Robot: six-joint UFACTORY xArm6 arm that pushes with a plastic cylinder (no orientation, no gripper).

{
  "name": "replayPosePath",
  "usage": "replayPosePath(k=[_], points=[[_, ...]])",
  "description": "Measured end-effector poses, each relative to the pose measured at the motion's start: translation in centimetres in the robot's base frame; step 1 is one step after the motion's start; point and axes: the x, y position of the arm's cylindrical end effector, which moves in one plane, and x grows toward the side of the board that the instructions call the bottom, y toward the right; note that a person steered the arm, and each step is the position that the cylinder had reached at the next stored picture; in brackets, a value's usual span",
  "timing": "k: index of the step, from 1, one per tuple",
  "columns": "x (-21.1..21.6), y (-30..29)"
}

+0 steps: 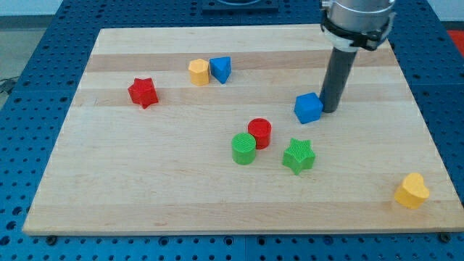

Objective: Move the blue cube right to the blue triangle

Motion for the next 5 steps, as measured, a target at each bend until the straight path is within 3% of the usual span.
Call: replayPosePath(k=[1, 2, 3, 5], points=[[-0.4, 0.4], [1.3, 4.3], [3.3, 4.5], [5.1, 1.0]])
